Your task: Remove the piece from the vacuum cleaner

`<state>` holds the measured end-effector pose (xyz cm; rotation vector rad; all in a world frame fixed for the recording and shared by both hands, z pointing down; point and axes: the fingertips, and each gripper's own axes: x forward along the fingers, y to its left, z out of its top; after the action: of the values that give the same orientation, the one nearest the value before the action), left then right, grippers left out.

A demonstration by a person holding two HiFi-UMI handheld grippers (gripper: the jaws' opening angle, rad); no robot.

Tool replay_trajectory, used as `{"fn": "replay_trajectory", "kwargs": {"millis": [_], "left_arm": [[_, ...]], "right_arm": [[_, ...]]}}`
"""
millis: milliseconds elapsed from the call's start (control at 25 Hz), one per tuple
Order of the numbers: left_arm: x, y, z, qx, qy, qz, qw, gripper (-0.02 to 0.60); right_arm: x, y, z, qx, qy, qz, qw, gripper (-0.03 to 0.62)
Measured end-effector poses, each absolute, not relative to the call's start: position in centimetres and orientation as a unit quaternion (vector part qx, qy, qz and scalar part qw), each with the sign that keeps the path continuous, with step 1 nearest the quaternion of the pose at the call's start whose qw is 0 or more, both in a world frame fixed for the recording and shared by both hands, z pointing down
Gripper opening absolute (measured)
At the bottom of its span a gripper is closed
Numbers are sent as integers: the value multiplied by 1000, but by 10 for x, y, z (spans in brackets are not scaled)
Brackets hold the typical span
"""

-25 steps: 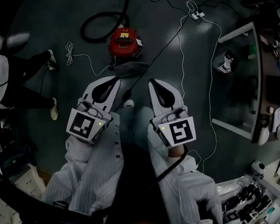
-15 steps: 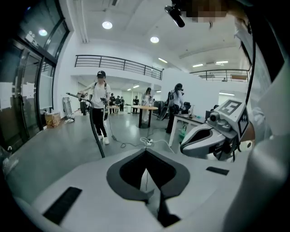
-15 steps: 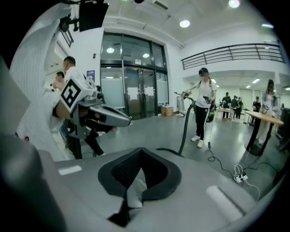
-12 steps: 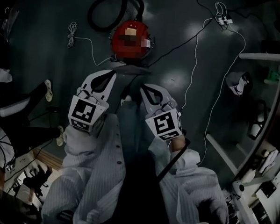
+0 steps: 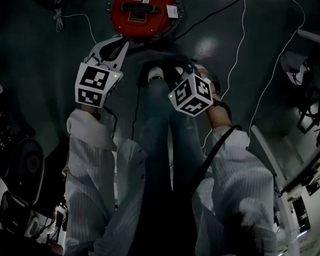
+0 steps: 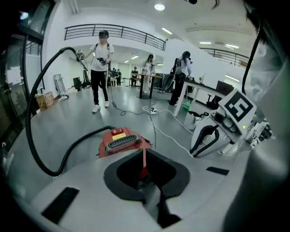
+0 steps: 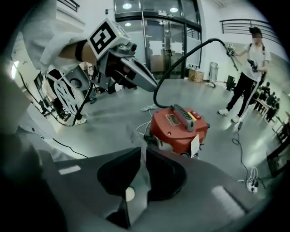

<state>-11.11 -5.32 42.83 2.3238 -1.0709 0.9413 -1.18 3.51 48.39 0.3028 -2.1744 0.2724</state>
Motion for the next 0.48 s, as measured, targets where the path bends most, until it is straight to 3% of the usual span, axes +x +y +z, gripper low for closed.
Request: {"fn": "replay_trajectory", "kwargs": {"millis": [160, 320, 480], "left_arm": [[-116, -64, 490, 830, -371, 375, 179, 10], [-108, -82, 527, 839, -325, 412, 142, 108], [-99, -96, 551, 843, -268, 457, 90, 132]], "right_arm": [[-14, 34, 535, 97, -879, 132, 447, 72], [-15, 29, 568, 65, -875, 116, 465, 123], [-22, 30, 593, 38, -865, 91, 491, 153]]}}
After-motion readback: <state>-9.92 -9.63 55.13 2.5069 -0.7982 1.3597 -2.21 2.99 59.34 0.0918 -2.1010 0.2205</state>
